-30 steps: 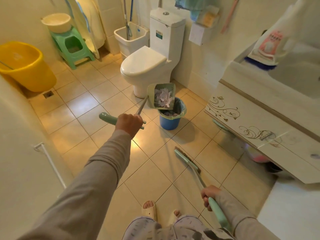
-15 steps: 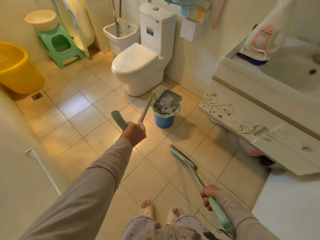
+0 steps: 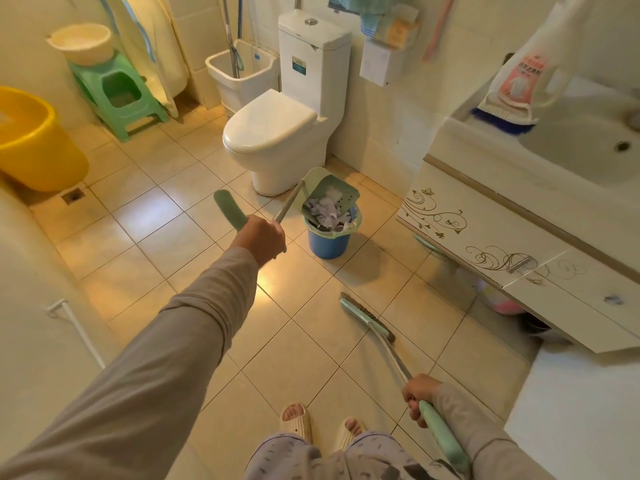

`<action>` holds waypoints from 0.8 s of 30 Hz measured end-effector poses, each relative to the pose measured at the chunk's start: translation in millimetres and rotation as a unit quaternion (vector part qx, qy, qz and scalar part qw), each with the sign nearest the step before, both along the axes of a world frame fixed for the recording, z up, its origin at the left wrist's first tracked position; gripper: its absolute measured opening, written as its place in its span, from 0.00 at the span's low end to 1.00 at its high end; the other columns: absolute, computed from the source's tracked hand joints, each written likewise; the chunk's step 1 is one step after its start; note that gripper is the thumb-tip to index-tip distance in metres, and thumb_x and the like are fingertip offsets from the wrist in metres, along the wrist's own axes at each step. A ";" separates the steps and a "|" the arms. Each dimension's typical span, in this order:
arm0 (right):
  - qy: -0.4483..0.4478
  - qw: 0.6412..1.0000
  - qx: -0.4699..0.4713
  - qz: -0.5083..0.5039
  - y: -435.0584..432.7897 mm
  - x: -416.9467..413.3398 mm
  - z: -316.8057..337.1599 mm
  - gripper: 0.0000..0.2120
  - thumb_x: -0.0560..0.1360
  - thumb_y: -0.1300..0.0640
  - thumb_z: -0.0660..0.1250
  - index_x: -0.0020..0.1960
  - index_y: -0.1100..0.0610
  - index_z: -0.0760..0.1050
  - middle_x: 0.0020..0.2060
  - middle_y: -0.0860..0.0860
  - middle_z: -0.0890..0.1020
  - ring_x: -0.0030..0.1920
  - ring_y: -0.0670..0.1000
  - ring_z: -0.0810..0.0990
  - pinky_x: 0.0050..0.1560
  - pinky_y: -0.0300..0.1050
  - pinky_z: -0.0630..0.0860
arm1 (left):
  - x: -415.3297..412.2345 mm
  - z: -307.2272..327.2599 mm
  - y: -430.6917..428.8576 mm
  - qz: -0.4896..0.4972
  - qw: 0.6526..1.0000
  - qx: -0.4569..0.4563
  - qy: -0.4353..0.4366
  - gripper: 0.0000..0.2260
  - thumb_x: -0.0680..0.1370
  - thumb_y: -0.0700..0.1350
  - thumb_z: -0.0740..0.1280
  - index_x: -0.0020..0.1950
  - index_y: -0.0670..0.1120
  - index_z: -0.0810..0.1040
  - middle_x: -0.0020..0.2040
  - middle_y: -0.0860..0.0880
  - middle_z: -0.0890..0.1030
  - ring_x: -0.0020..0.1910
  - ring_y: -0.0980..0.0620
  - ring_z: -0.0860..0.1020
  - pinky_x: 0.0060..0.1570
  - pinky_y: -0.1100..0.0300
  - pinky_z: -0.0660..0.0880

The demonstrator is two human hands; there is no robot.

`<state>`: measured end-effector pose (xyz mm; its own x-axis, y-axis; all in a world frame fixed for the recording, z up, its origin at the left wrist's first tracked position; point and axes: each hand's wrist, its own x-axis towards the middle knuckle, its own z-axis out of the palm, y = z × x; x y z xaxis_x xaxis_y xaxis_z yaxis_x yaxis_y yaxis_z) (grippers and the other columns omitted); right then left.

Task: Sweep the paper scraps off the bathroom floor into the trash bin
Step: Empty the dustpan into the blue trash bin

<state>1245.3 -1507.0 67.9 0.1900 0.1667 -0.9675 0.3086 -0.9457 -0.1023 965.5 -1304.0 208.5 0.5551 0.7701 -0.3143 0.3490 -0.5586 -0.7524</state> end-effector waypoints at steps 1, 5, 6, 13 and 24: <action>0.001 1.000 -0.002 0.000 0.3 -0.2 0.3 0.08 0.73 0.69 0.52 0.37 0.61 0.65 0.18 0.52 0.65 0.17 0.48 0.64 0.22 0.35 0.66 | -0.9 0.3 1.4 -0.022 0.999 -0.013 0.022 0.22 0.82 0.43 0.60 0.72 0.35 0.60 0.57 0.44 0.80 0.51 0.48 0.82 0.49 0.59 0.79; 0.004 1.000 -0.009 -0.003 1.4 -2.3 1.6 0.08 0.73 0.69 0.52 0.38 0.62 0.66 0.17 0.52 0.66 0.17 0.47 0.64 0.21 0.35 0.66 | -5.2 -4.7 -4.2 -0.087 0.994 -0.016 0.065 0.22 0.80 0.40 0.64 0.71 0.36 0.62 0.59 0.45 0.79 0.49 0.50 0.83 0.47 0.60 0.79; 0.003 1.000 -0.009 -0.003 1.5 -3.6 1.7 0.08 0.73 0.69 0.52 0.38 0.62 0.65 0.17 0.52 0.66 0.18 0.48 0.64 0.22 0.35 0.65 | -6.0 -8.4 -9.1 -0.100 0.992 -0.014 0.075 0.22 0.80 0.38 0.64 0.71 0.35 0.62 0.59 0.44 0.79 0.49 0.50 0.83 0.46 0.60 0.79; 0.002 1.000 0.008 -0.003 2.8 -16.9 6.8 0.08 0.74 0.70 0.52 0.39 0.64 0.68 0.21 0.53 0.65 0.22 0.48 0.63 0.21 0.35 0.66 | -3.8 -24.5 -28.8 -0.079 0.991 -0.020 0.105 0.23 0.79 0.36 0.64 0.71 0.31 0.60 0.56 0.41 0.80 0.49 0.47 0.83 0.47 0.58 0.80; 0.038 0.993 0.042 -0.099 37.3 -26.3 22.3 0.07 0.73 0.67 0.54 0.38 0.63 0.68 0.15 0.51 0.67 0.13 0.47 0.64 0.16 0.32 0.63 | -4.9 4.4 -12.0 -0.113 0.987 -0.009 0.111 0.23 0.78 0.35 0.65 0.71 0.34 0.64 0.64 0.38 0.75 0.50 0.47 0.83 0.48 0.57 0.80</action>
